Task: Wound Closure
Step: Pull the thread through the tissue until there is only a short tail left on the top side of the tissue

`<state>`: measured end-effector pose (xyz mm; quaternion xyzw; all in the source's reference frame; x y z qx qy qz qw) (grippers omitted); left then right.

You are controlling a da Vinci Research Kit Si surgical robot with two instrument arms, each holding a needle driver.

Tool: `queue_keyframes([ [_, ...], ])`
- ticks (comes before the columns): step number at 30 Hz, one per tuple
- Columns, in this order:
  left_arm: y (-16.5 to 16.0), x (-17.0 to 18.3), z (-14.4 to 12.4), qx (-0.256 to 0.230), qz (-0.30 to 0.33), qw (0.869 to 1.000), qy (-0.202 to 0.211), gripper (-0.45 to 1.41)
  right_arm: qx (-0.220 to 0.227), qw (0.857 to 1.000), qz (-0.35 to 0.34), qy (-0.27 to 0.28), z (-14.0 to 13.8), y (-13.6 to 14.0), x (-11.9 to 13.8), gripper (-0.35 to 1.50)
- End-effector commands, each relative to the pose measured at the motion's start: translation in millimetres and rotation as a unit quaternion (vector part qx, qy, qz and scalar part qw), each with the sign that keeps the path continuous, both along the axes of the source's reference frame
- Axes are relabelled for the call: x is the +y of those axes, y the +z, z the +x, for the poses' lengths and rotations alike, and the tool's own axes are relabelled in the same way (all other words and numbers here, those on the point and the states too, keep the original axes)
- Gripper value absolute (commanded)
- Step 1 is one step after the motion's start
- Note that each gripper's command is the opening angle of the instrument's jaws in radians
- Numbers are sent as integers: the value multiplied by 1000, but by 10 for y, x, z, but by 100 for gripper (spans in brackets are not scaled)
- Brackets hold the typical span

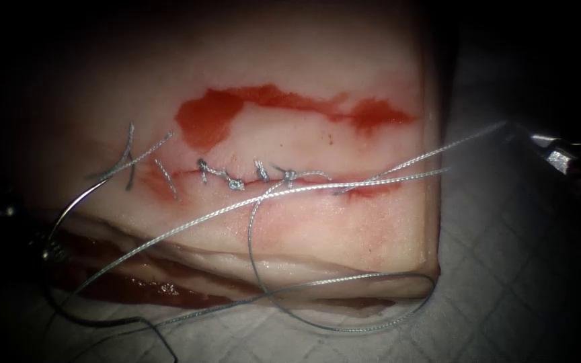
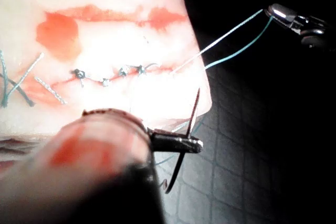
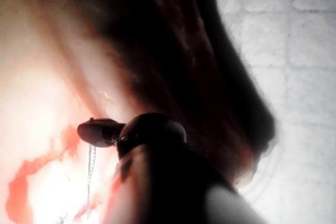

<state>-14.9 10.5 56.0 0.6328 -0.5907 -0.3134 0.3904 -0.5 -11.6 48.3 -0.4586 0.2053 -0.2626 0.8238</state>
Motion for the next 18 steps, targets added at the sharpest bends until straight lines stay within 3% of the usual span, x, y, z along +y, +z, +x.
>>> queue_keyframes([
  [1,5,1,-5,-1,0,1000,-1,-45,-26,999,-13,15,-16,1,11,-35],
  [7,8,3,-5,1,3,1000,-9,-45,-151,987,-40,47,-71,-6,24,-35],
  [18,8,5,-4,1,4,1000,-12,-45,-265,961,-44,68,-139,-3,24,-35],
])
